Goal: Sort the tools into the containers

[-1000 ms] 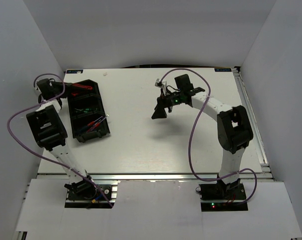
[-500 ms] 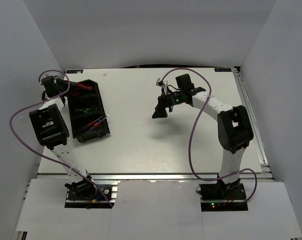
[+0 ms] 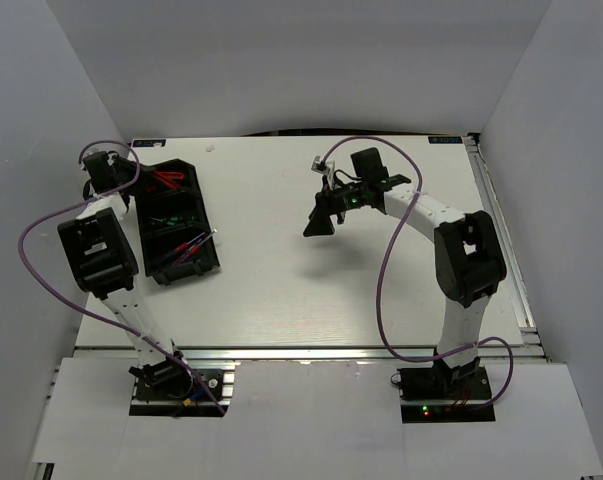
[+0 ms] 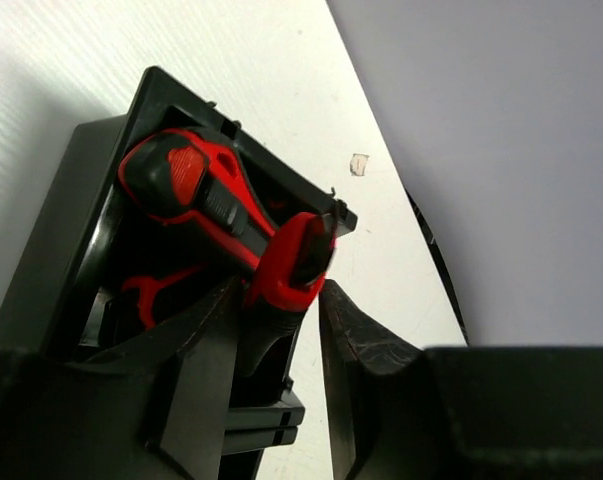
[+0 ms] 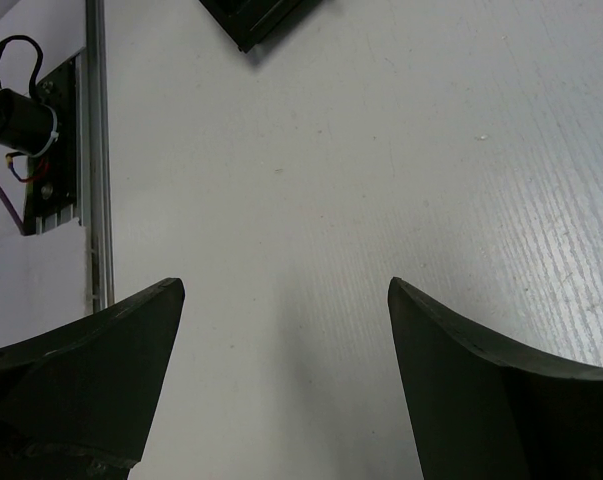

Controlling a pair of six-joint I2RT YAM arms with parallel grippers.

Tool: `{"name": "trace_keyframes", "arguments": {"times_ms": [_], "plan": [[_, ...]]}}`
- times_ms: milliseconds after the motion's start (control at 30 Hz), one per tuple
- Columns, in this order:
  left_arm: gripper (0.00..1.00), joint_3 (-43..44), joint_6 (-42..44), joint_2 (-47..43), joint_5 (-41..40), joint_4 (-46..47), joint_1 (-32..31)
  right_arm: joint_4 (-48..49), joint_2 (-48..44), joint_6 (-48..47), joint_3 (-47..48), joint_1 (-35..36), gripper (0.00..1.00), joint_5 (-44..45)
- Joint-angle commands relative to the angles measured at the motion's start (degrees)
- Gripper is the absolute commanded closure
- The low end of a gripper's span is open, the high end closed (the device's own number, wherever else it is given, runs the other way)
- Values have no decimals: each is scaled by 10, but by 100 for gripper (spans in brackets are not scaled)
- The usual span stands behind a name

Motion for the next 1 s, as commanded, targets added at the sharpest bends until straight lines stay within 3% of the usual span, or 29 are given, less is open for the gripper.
{"name": "trace_keyframes", "arguments": {"times_ms": [0, 133, 667, 867, 900, 967], "plan": [[53, 17, 14, -42, 1, -21, 2, 16, -27, 5, -12, -2, 11, -21], [45, 5, 22, -62, -9, -36, 2, 18, -31, 8, -16, -2, 10, -24], [33, -6, 103, -141, -79, -155, 15, 22, -46, 14, -32, -2, 11, -34], [28, -78, 114, -203, -65, -164, 26, -12, -54, -31, -23, -2, 11, -14], [21, -89, 117, -226, -60, -163, 27, -22, -55, -43, -18, -3, 11, -1], [18, -123, 120, -253, -42, -157, 27, -52, -59, -81, 0, -4, 11, 13]]}}
